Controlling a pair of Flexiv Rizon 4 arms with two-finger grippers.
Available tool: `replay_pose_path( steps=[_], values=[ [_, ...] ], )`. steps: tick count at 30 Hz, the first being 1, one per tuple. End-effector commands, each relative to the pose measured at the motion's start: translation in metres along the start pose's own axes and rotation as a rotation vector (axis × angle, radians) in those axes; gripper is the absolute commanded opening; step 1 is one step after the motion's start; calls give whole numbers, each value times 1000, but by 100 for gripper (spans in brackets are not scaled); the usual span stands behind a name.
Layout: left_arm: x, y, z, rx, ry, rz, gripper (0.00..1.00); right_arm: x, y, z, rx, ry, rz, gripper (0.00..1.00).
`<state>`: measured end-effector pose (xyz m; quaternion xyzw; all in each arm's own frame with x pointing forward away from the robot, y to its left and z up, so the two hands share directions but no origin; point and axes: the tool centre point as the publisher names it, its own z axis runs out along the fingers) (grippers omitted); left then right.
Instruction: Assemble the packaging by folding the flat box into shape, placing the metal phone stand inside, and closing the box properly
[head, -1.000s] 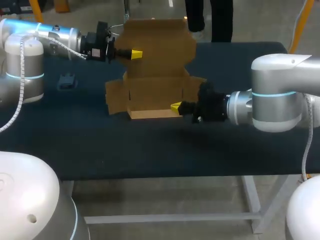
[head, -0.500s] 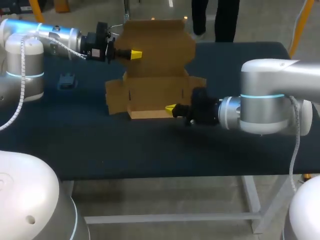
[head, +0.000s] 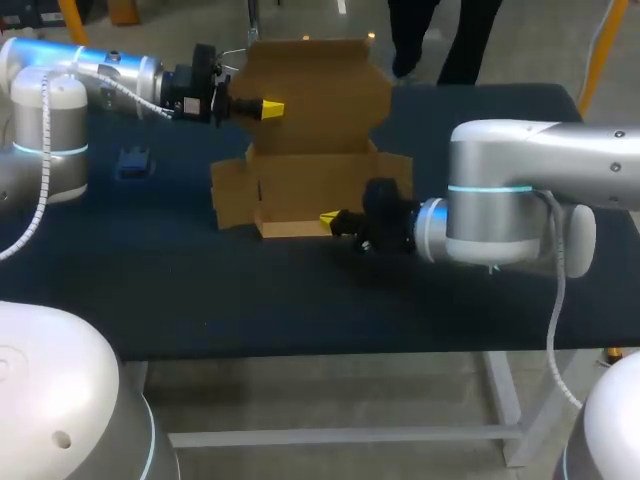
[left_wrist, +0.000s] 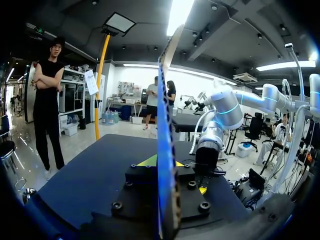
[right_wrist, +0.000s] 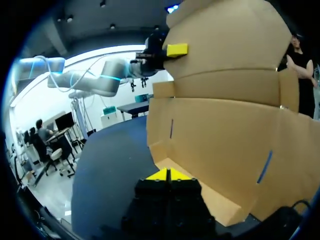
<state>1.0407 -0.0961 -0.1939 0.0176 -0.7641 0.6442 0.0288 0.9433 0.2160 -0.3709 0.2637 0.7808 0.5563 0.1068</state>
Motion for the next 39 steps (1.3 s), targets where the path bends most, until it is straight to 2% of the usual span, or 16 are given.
replay_pose_path(
  steps=[1, 13, 24, 39],
  values=[
    [-1, 2, -1, 1, 7, 0, 0, 1, -5, 22, 12, -36, 5, 0],
    [-1, 2, -1, 1, 7, 0, 0, -14, -22, 41, 12, -77, 44, 0],
    [-1, 2, -1, 1, 7, 0, 0, -17, -28, 49, 49, -115, 48, 0],
    [-1, 2, -1, 1, 7, 0, 0, -22, -40, 54, 62, -123, 71, 0]
  ],
)
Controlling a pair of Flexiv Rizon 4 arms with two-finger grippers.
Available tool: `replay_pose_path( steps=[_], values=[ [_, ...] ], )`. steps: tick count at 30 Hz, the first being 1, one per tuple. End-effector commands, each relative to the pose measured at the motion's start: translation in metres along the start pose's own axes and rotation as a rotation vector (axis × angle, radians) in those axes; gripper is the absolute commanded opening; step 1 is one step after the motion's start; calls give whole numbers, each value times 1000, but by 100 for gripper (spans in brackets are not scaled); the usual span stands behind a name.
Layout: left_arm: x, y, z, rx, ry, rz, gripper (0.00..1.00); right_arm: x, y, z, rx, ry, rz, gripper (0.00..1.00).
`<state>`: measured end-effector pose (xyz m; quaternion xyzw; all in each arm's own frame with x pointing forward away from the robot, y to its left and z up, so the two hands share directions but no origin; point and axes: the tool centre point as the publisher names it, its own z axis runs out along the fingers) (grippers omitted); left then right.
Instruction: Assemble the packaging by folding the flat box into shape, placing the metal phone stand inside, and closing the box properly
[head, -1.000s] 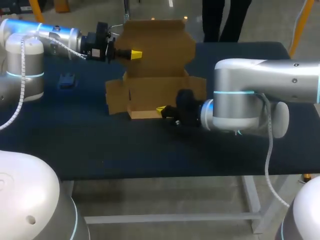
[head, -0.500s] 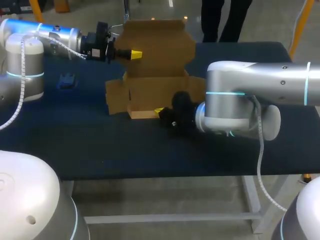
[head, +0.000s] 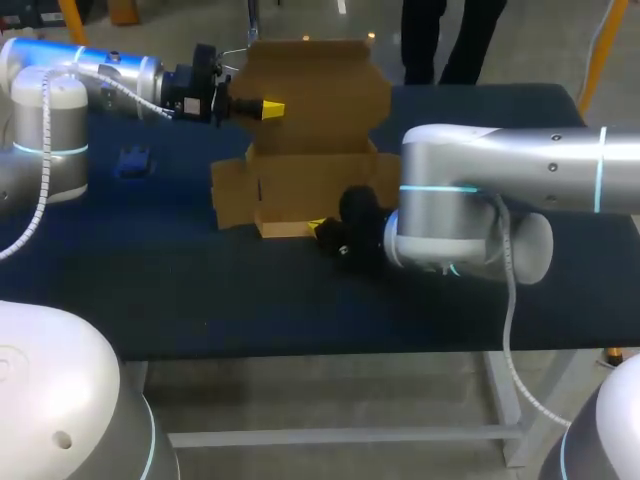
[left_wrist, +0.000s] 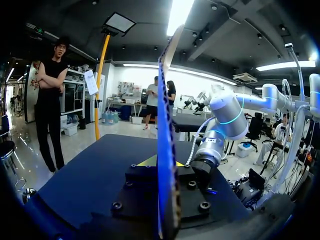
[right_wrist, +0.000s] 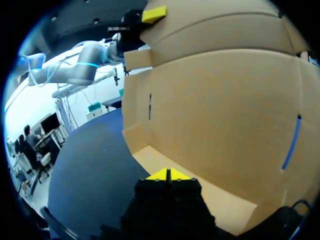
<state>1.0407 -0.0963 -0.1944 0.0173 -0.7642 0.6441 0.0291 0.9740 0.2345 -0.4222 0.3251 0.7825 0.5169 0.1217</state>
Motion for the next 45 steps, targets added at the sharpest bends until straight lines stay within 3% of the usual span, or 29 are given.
replay_pose_path(
  steps=[1, 45],
  values=[
    [-1, 2, -1, 2, 6, 0, 0, 1, -7, 7, -6, -10, 4, 0],
    [-1, 2, -1, 2, 6, 0, 0, 1, -18, 4, -4, -116, 19, 0]
  ],
)
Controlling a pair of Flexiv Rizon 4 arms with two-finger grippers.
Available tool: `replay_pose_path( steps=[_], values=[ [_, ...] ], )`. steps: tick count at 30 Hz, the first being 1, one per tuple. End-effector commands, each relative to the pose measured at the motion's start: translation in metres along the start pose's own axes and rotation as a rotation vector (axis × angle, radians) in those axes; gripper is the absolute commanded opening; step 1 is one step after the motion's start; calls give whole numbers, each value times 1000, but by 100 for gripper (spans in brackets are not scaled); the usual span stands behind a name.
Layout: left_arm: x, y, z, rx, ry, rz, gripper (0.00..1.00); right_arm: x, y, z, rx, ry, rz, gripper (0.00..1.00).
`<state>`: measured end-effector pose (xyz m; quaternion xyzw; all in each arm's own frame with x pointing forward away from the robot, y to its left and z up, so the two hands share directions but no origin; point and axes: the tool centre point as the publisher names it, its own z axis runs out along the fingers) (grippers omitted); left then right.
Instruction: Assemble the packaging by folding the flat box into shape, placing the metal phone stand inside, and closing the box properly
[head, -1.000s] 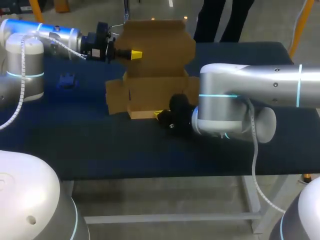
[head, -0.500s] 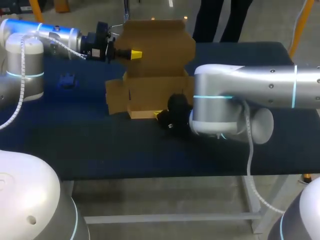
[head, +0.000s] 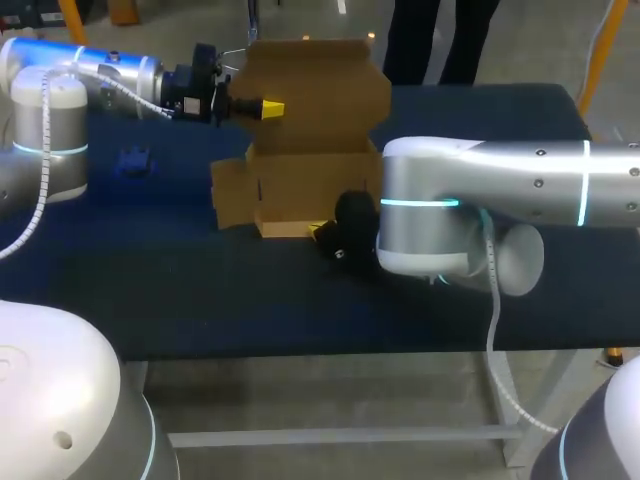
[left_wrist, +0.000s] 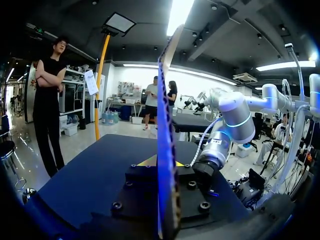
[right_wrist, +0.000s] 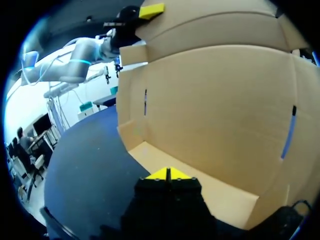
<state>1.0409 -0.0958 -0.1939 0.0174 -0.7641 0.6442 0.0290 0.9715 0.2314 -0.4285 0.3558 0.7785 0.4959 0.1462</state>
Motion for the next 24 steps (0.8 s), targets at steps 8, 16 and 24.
replay_pose_path(
  steps=[8, 16, 24],
  values=[
    [4, 1, 1, -7, 6, 10, 0, 3, -11, 5, -24, -31, 0, 0],
    [19, 2, 0, -48, -29, -11, 0, 3, -11, 5, -24, -31, 0, 0],
    [30, 6, 3, -78, -37, -28, 0, 3, -11, 5, -24, -31, 0, 0]
  ],
)
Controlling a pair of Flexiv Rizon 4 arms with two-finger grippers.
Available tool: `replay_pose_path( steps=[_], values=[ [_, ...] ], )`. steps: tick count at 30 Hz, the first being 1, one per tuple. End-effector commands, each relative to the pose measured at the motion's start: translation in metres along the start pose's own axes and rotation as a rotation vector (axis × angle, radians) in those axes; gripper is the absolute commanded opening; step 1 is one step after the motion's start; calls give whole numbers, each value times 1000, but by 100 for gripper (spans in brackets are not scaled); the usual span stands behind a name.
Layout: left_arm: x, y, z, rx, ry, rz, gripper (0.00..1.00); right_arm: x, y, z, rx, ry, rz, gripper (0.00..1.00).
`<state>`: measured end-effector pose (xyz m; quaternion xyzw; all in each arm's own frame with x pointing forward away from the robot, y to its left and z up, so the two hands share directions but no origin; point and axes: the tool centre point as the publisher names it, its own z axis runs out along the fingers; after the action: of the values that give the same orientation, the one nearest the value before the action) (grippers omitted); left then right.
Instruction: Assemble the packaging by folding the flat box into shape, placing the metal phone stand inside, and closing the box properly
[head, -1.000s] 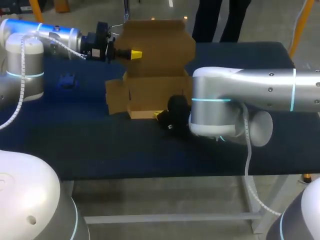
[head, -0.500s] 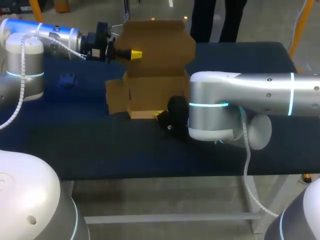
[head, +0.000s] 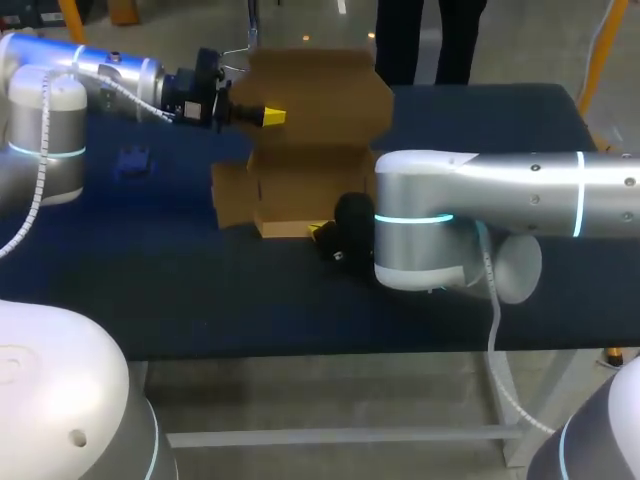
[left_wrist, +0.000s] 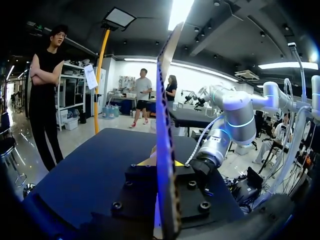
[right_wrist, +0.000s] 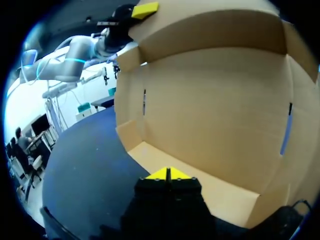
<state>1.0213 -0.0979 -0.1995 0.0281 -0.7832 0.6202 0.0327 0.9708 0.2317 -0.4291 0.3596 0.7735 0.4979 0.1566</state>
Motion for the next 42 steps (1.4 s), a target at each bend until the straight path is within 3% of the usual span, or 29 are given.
replay_pose_path(
  steps=[1, 42],
  values=[
    [12, 0, -1, -22, -26, -10, 0, 2, -10, 4, -10, -11, 0, 0],
    [55, 30, 13, 1, -7, -14, 0, 2, -10, 4, -10, -11, 0, 0]
  ],
)
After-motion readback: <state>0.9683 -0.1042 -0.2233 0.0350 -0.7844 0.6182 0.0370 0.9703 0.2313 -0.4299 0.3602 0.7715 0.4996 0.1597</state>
